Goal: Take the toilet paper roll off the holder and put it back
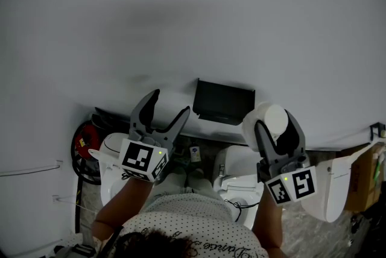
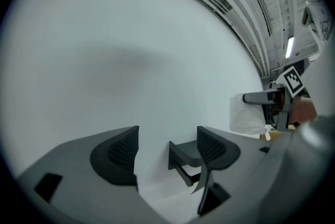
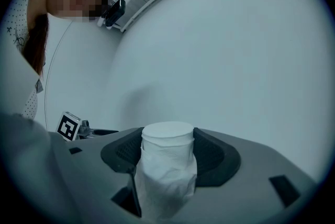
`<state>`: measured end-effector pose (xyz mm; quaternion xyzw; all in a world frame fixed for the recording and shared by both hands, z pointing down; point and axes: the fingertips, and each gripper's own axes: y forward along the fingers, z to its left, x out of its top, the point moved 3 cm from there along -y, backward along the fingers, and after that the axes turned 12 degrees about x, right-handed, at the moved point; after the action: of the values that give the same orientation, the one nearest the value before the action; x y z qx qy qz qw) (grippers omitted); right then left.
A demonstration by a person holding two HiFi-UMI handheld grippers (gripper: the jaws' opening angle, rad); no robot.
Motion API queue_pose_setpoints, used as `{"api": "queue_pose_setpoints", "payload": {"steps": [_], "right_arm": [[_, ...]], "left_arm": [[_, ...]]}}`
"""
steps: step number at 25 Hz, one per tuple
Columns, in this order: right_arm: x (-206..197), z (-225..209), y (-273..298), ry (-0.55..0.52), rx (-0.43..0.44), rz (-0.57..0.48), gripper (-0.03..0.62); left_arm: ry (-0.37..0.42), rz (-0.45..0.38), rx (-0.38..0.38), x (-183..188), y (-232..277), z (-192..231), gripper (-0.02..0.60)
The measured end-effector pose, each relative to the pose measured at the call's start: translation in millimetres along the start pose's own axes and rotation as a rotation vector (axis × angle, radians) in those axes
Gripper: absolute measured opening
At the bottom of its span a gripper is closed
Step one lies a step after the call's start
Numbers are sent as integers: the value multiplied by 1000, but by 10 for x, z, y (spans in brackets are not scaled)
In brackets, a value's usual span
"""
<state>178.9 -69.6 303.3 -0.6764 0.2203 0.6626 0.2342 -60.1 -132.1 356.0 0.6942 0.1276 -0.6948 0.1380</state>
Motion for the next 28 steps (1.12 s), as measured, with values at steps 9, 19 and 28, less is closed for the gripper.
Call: {"api": "queue_pose_setpoints", "payload": {"steps": [9,19,28], "right_arm": [[83,-27,10,-13,-5,-19,290],[193,-80,130,-26,25,-34,290],[302,-141,350,-51,68,-55,290]], "left_arm": [[-4,-1,4,-9,5,21,331],[-3,-6,21,35,48,69,331],[-3,-15,49,67,78,151,331]]}}
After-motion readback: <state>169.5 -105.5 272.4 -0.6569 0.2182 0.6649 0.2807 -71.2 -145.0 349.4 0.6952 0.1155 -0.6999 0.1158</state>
